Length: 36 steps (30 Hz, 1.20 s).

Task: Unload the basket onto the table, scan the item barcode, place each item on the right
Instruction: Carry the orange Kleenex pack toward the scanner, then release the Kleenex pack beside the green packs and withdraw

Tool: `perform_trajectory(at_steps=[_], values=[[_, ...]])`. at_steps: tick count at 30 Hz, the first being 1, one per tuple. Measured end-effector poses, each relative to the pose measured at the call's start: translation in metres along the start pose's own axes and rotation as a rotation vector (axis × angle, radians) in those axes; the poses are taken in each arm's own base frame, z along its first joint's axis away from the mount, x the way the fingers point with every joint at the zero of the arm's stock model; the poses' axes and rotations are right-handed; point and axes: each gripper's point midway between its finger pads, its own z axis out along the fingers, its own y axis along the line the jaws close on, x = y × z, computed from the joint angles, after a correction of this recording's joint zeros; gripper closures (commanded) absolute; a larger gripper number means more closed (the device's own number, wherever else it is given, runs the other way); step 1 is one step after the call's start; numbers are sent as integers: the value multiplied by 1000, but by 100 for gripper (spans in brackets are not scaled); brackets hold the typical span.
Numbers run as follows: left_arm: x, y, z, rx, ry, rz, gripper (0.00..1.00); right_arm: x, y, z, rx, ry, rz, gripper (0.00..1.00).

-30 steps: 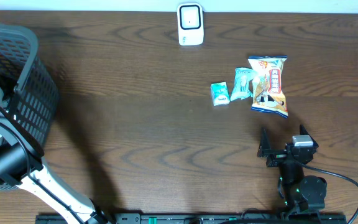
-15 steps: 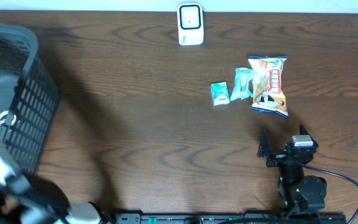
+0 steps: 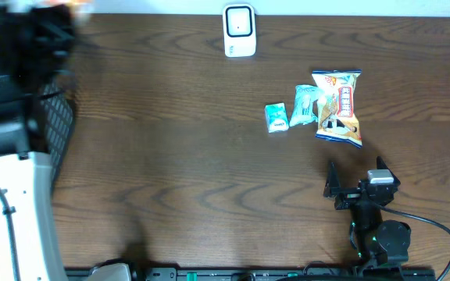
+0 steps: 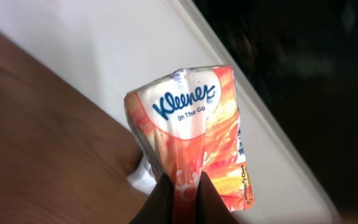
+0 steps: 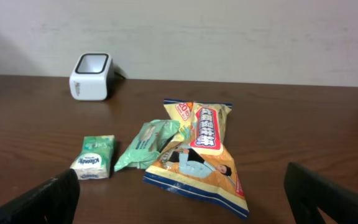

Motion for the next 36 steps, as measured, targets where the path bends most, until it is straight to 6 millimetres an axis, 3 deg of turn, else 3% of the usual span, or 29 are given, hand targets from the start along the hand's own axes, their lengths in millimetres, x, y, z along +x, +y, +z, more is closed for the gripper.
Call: perform_trajectory(at_steps=[4,7,8,14,19,24,28,34,36], values=[[86,-47,35,100,208,143,92,0,0,0,0,0,0,1],[155,-55,69,99,349,249,93,0,0,0,0,0,0,1],[184,-51,86,75,402,286,92,0,0,0,0,0,0,1],[299,-14,154,-34,563,408,93,0,0,0,0,0,0,1],[387,47,190,-151,709,465,92,0,0,0,0,0,0,1],[425,95,203,-245,781,476,92,0,0,0,0,0,0,1],[441,112,207,-291,799,450,92,0,0,0,0,0,0,1],[467,85,206,-224,781,428,92,0,0,0,0,0,0,1],[482,71,202,-184,786,440,86,0,0,0,0,0,0,1]])
